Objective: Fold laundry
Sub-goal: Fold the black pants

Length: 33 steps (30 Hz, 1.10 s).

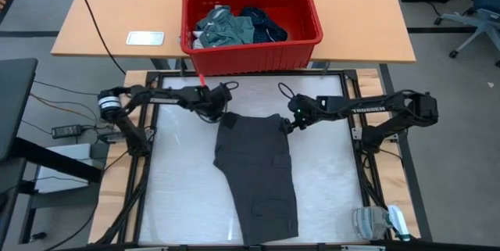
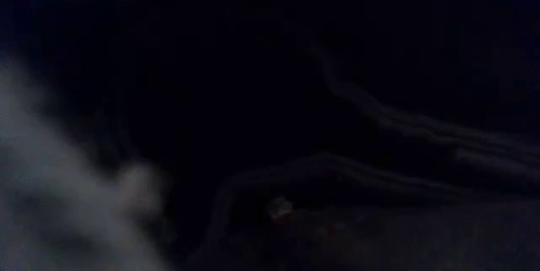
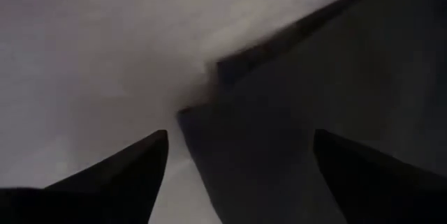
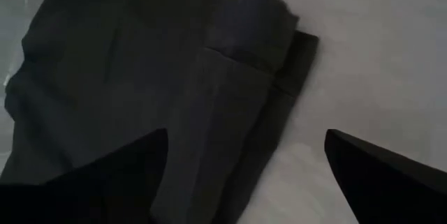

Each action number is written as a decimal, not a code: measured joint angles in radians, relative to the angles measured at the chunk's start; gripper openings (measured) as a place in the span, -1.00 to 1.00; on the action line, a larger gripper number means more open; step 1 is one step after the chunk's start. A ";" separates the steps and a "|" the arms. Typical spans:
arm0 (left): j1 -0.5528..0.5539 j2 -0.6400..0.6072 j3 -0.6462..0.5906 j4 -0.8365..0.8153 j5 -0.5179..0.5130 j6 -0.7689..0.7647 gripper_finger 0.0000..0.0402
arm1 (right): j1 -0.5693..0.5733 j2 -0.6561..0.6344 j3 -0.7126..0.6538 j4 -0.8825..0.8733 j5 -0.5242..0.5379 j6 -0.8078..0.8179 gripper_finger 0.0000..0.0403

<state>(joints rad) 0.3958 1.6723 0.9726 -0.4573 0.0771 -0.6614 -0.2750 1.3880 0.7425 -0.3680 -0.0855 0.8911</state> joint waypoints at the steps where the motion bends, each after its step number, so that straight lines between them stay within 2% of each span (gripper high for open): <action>1: 0.008 0.022 0.000 0.010 0.005 0.002 0.84 | -0.007 0.000 0.000 0.000 -0.013 0.010 0.92; 6: 0.041 0.091 0.003 0.058 0.078 0.080 0.86 | -0.019 0.006 0.000 0.025 -0.039 0.019 0.89; 9: 0.042 0.102 0.002 0.126 0.108 0.110 0.77 | -0.033 0.043 0.000 0.078 -0.063 -0.006 0.87; 12: 0.040 0.105 0.001 0.182 0.115 0.151 0.59 | -0.048 0.110 0.002 0.154 -0.105 -0.010 0.82; 16: 0.041 0.116 0.001 0.208 0.120 0.161 0.29 | -0.062 0.207 0.002 0.164 -0.119 0.000 0.76; 23: 0.043 0.154 0.003 0.232 0.156 0.189 -0.16 | -0.064 0.264 0.007 0.188 -0.140 -0.011 0.65; 25: 0.043 0.159 0.003 0.239 0.176 0.189 -0.31 | -0.072 0.264 0.005 0.205 -0.153 -0.020 0.53; 27: 0.043 0.159 0.003 0.251 0.192 0.189 -0.50 | -0.078 0.266 0.003 0.214 -0.159 -0.020 0.33; 31: 0.052 0.164 0.001 0.299 0.263 0.186 -0.89 | -0.091 0.279 0.001 0.224 -0.167 -0.035 -0.26; 33: 0.057 0.166 -0.001 0.319 0.294 0.187 -0.92 | -0.103 0.287 0.001 0.240 -0.182 -0.061 -0.59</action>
<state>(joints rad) 0.4524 1.8383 0.9712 -0.1380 0.3708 -0.4745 -0.3780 1.6752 0.7437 -0.1279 -0.2678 0.8301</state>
